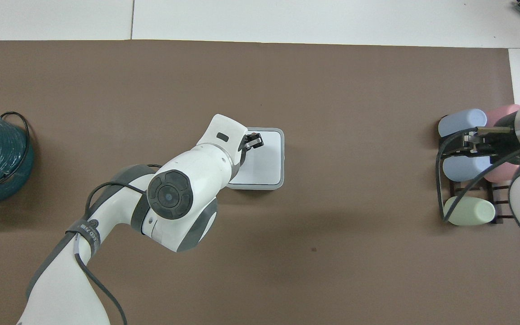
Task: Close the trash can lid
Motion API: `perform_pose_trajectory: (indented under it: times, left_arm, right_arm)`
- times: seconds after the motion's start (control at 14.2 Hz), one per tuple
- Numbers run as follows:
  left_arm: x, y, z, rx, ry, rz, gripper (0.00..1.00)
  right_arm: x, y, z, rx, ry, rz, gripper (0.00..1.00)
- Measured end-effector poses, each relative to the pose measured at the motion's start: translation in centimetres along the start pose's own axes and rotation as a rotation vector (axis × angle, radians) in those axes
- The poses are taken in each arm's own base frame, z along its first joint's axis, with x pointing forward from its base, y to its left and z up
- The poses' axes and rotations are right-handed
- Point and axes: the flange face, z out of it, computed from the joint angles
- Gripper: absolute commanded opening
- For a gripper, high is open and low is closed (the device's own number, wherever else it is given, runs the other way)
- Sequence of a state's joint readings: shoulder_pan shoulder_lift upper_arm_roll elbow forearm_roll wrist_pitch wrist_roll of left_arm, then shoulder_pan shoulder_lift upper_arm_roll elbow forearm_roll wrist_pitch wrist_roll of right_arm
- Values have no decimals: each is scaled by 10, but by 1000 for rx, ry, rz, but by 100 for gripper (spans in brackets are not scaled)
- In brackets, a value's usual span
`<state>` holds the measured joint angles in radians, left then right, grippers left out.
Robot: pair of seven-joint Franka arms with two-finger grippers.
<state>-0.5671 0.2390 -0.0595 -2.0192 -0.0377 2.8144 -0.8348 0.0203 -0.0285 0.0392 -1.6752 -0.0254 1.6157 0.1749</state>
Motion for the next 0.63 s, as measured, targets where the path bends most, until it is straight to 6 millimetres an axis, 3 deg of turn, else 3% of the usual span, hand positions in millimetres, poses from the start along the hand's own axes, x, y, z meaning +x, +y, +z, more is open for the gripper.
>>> perform_pose_trajectory:
  times: [0.35,0.63]
  left_arm:
    - [6,7,-1,35,-33,0,0]
    - [30,6,-11,142,-116,-20,0]
  right_arm:
    - [0,0,0,0,0,0,100]
    - [0,0,0,0,0,0,100]
